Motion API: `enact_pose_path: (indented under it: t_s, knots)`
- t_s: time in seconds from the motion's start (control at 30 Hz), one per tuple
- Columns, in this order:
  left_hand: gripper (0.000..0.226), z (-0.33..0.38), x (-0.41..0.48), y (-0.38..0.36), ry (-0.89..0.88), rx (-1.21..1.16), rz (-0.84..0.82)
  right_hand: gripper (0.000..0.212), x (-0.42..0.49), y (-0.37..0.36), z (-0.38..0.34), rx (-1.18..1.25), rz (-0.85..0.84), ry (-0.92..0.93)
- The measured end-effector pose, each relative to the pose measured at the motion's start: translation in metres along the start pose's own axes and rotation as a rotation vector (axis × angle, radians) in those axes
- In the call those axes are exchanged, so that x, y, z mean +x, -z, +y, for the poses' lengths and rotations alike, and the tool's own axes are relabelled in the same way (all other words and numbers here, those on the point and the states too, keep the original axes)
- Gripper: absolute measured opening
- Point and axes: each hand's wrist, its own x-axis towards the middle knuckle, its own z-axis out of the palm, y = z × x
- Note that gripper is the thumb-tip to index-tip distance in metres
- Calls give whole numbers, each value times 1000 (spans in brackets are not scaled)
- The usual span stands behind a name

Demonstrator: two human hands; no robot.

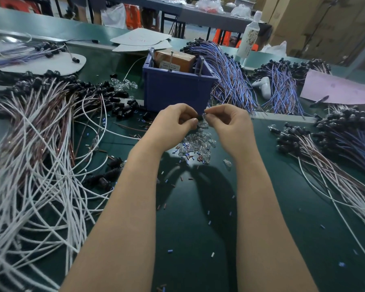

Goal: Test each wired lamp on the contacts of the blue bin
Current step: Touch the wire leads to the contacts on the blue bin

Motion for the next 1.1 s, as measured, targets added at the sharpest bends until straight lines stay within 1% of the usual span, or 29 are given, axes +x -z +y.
enact_pose_path:
  t_s: [0.07,0.17,0.3,0.4,0.47,0.57,0.67,0.83,0.97,1.1]
  knots:
    - [7,0,-1,0,-5,18,-9,15,0,0,0,-18,-14,3]
    - [6,0,-2,0,-16,56,-24,14,0,-1,0,-30,-31,-6]
    - [10,1,-1,-1,-5,25,-31,12,-2,-1,-2,130,-9,-62]
    - [13,2,0,-5,2,33,-38,12,-3,-5,-2,157,35,-93]
    - [13,0,1,-6,7,42,-6,7,-3,-8,-2,151,103,-96]
    - [16,-3,2,-7,16,-21,87,12,-5,-9,-5,205,172,-106]
    - [18,-6,3,-6,16,-90,160,9,-6,-11,-9,262,144,-88]
    - [20,-8,4,-5,1,-156,198,11,-8,-14,-15,252,86,-49]
    - [21,-6,3,-5,-4,-177,198,13,-8,-16,-18,216,90,-8]
    - [20,-4,2,-4,-7,-173,197,9,-8,-18,-18,164,127,43]
